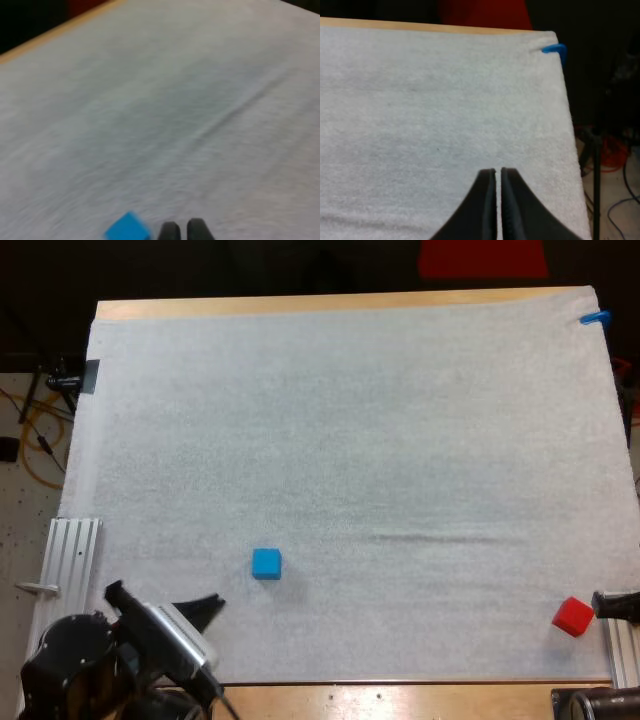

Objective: Stack red cube on blue cube

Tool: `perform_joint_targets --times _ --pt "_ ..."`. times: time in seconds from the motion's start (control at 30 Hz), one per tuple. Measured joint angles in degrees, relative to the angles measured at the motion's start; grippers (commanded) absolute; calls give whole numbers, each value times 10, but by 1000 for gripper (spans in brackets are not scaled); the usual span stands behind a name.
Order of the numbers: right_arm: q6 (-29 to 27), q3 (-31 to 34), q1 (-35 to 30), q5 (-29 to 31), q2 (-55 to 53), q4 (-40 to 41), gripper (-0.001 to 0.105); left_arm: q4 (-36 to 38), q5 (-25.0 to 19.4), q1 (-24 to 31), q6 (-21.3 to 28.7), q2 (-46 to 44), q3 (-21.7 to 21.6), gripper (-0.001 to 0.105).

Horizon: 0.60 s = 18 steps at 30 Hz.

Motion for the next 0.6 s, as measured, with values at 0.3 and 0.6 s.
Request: perform_joint_targets --times 0.3,0.6 --pt "-6 -57 0 -27 57 47 1 35 87 -45 14 25 -30 0" --pt "31 -98 0 -27 92 157 1 36 90 -45 14 25 -30 0"
